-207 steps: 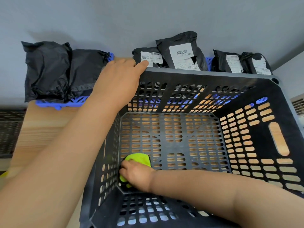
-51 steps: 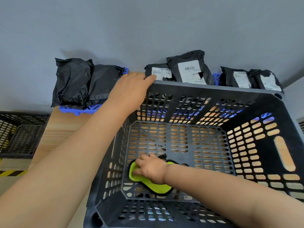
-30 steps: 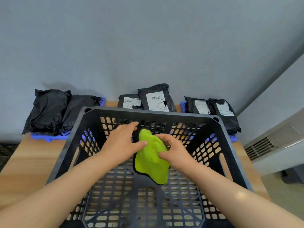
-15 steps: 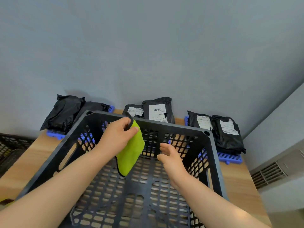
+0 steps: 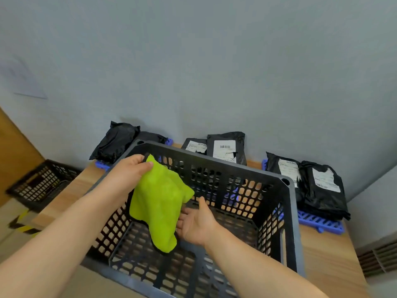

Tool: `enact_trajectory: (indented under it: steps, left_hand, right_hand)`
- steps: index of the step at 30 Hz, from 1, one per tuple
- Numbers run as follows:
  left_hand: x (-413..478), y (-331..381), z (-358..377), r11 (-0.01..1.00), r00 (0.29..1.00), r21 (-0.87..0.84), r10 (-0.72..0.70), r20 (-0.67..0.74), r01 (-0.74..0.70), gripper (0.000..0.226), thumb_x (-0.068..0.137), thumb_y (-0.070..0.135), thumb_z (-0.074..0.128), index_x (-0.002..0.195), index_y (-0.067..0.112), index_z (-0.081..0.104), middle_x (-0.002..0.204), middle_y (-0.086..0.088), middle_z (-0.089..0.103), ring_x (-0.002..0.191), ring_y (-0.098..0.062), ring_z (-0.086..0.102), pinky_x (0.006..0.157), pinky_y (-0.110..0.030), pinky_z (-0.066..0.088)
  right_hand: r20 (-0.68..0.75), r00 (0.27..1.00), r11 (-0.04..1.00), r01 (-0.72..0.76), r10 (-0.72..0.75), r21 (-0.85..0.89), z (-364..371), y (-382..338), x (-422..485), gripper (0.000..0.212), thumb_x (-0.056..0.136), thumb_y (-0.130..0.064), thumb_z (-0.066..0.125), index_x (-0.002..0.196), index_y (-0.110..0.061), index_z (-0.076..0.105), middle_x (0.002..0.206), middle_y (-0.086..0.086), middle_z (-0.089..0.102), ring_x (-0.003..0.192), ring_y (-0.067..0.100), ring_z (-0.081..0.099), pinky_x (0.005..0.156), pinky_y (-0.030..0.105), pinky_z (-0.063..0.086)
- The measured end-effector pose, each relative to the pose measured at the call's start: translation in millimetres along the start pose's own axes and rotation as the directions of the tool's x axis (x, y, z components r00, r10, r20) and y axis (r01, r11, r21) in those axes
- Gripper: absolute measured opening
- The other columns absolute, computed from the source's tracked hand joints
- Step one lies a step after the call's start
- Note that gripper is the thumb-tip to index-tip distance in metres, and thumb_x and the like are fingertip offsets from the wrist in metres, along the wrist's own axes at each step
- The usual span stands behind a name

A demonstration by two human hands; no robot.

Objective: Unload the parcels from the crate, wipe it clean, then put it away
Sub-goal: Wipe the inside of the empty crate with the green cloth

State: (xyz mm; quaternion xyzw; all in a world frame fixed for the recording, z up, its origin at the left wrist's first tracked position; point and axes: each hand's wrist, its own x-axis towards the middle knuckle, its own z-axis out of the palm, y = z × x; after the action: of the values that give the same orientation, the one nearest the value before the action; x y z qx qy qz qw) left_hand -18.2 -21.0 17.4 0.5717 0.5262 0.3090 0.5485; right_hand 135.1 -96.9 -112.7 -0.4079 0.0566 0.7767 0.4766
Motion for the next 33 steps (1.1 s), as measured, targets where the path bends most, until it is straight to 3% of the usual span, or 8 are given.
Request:
enact_trajectory:
  steps: [5, 9, 15, 18, 22, 27, 30, 33]
  left_hand:
    - [7.5, -20.7, -28.8, 0.966, 0.996, 0.258, -0.009, -0.089, 0.031, 0.02, 0.095, 0.017, 0.052, 0.096, -0.002, 0.059, 0.088, -0.021, 0.061, 0.077, -0.024, 0.055, 0.069, -0.035, 0.04]
    - [7.4, -26.8, -47.2, 0.941, 0.986, 0.337, 0.058, -0.157, -0.002, 0.014, 0.093, 0.015, 0.054, 0.081, 0.011, 0.06, 0.075, -0.01, 0.061, 0.07, -0.023, 0.053, 0.058, -0.029, 0.037]
    - [12.4, -42.1, -67.2, 0.959, 0.942, 0.283, 0.103, -0.318, -0.01, 0.015, 0.089, 0.016, 0.062, 0.102, 0.012, 0.056, 0.092, -0.006, 0.062, 0.089, -0.023, 0.059, 0.078, -0.037, 0.047]
    - [15.6, -41.8, -73.3, 0.954, 0.919, 0.294, 0.171, -0.356, -0.063, 0.029, 0.089, 0.018, 0.062, 0.116, 0.016, 0.051, 0.086, -0.009, 0.063, 0.082, -0.023, 0.059, 0.071, -0.036, 0.045]
    - [17.5, -40.1, -78.9, 0.932, 0.926, 0.322, 0.261, -0.271, -0.168, 0.016, 0.093, 0.014, 0.054, 0.105, 0.025, 0.053, 0.059, -0.005, 0.053, 0.057, -0.021, 0.05, 0.055, -0.034, 0.038]
    - [20.9, -35.1, -82.9, 0.947, 0.951, 0.266, 0.237, -0.2, -0.18, 0.028, 0.095, 0.007, 0.046, 0.081, 0.027, 0.062, 0.092, 0.004, 0.062, 0.093, -0.017, 0.055, 0.078, -0.032, 0.041]
    - [21.4, -28.8, -81.9, 0.931, 0.97, 0.315, 0.224, -0.093, -0.185, 0.018, 0.095, 0.007, 0.049, 0.092, 0.018, 0.063, 0.104, -0.003, 0.06, 0.1, -0.017, 0.051, 0.081, -0.029, 0.037]
    - [18.0, -22.7, -85.7, 0.87, 0.975, 0.441, 0.208, 0.078, -0.221, 0.03, 0.086, 0.012, 0.065, 0.113, 0.024, 0.057, 0.113, 0.002, 0.053, 0.105, -0.014, 0.049, 0.081, -0.027, 0.039]
  right_hand:
    - [0.127, 0.991, 0.999, -0.026, 0.029, -0.02, 30.5, 9.1, -12.2, 0.055, 0.093, -0.05, 0.045, 0.128, -0.009, 0.057, 0.121, 0.022, 0.062, 0.112, 0.035, 0.058, 0.089, 0.047, 0.044]
    - [0.114, 0.993, 0.997, 0.041, -0.034, -0.063, 37.7, 4.7, -14.1, 0.044, 0.092, -0.039, 0.051, 0.122, -0.008, 0.061, 0.115, 0.02, 0.066, 0.105, 0.033, 0.061, 0.087, 0.043, 0.046]
    - [-0.024, 0.981, 0.974, 0.188, -0.192, -0.127, 40.3, -2.3, -9.3, 0.057, 0.066, -0.026, 0.067, 0.118, -0.004, 0.06, 0.114, 0.015, 0.066, 0.111, 0.032, 0.058, 0.093, 0.042, 0.043]
    - [-0.064, 0.956, 0.949, 0.272, -0.285, -0.162, 40.8, -5.7, -12.0, 0.092, 0.066, -0.012, 0.075, 0.146, -0.015, 0.029, 0.125, 0.018, 0.059, 0.102, 0.03, 0.062, 0.085, 0.043, 0.046]
    - [-0.058, 0.949, 0.95, 0.308, -0.31, -0.039, 45.6, -11.0, -24.7, 0.082, 0.086, 0.015, 0.047, 0.148, -0.031, 0.02, 0.147, 0.017, 0.037, 0.107, 0.037, 0.059, 0.087, 0.053, 0.046]
    - [-0.057, 0.91, 0.909, 0.413, -0.41, 0.049, 49.3, -17.3, -36.3, 0.063, 0.085, 0.021, 0.043, 0.131, -0.022, 0.053, 0.137, 0.023, 0.043, 0.11, 0.041, 0.056, 0.087, 0.057, 0.047]
    - [-0.093, 0.836, 0.838, 0.527, -0.541, -0.142, 49.1, -19.8, -42.5, 0.056, 0.079, 0.026, 0.043, 0.106, -0.016, 0.069, 0.12, 0.017, 0.052, 0.111, 0.032, 0.054, 0.089, 0.044, 0.05]
    - [-0.081, 0.73, 0.62, 0.51, -0.678, -0.597, 50.3, -16.5, -52.3, 0.051, 0.076, 0.024, 0.05, 0.099, -0.018, 0.068, 0.105, 0.007, 0.059, 0.099, 0.022, 0.056, 0.079, 0.025, 0.049]
